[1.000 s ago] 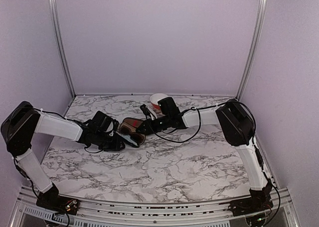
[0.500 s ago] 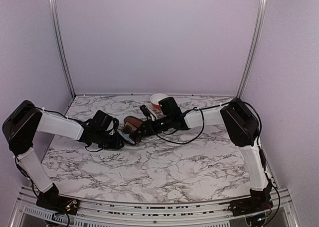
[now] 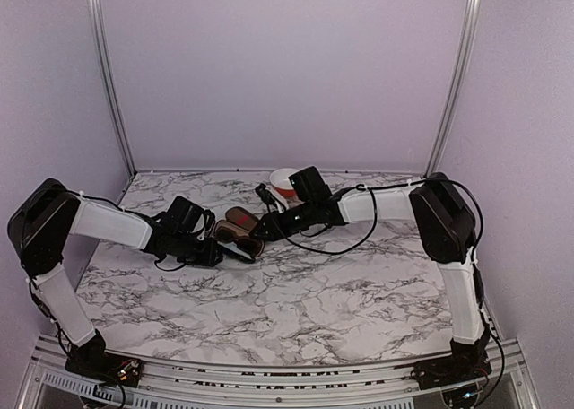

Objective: Organize the sunglasses
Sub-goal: Close the sunglasses case at the center of the board.

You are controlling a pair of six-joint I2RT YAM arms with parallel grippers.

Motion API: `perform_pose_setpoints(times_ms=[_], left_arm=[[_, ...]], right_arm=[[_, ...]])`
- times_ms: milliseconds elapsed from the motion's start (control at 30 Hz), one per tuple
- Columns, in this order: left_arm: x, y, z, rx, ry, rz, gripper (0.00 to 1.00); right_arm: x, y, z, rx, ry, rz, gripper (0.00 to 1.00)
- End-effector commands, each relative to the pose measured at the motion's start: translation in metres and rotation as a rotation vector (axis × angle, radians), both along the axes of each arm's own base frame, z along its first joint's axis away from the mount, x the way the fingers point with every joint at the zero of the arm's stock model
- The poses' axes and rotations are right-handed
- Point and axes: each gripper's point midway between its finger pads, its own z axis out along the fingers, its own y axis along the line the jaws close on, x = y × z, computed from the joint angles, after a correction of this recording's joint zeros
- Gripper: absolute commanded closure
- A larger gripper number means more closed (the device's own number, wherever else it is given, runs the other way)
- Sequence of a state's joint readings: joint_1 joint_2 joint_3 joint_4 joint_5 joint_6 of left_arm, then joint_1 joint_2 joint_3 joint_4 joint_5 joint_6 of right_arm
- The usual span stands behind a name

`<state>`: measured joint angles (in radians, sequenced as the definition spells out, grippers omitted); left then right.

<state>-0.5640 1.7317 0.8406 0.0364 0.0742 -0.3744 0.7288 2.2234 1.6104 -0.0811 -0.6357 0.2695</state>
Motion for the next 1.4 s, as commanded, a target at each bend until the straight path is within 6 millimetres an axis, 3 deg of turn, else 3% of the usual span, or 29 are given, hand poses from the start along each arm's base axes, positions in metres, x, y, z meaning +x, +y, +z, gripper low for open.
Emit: perform_pose_setpoints(times_ms=[0, 200, 400, 600, 967, 1233, 1367], left_arm=[[-0.006, 0.011, -0.019, 0.057, 0.059, 0.011, 0.61], [0.001, 0.007, -0.016, 0.051, 0.051, 0.017, 0.63], [0.004, 0.01, -0.01, 0.065, 0.036, 0.027, 0.65], [0.009, 0.009, -0.007, 0.081, 0.026, 0.021, 0.65], [0.02, 0.004, -0.004, 0.08, 0.016, 0.008, 0.66], [0.026, -0.002, -0.003, 0.069, 0.021, -0.003, 0.67], [0.03, -0.007, -0.001, 0.06, 0.024, -0.013, 0.67]], right_arm=[[0.018, -0.002, 0.009, 0.013, -0.05, -0.032, 0.58], [0.054, -0.006, 0.026, 0.07, -0.121, -0.132, 0.66], [0.081, 0.008, 0.011, 0.093, -0.101, -0.147, 0.81], [0.092, 0.015, -0.009, 0.078, -0.096, -0.164, 0.97], [0.053, 0.031, -0.04, -0.001, -0.086, -0.036, 1.0], [0.027, 0.039, -0.049, -0.026, -0.076, 0.043, 1.0], [0.016, 0.045, -0.043, 0.018, -0.054, 0.067, 1.0]])
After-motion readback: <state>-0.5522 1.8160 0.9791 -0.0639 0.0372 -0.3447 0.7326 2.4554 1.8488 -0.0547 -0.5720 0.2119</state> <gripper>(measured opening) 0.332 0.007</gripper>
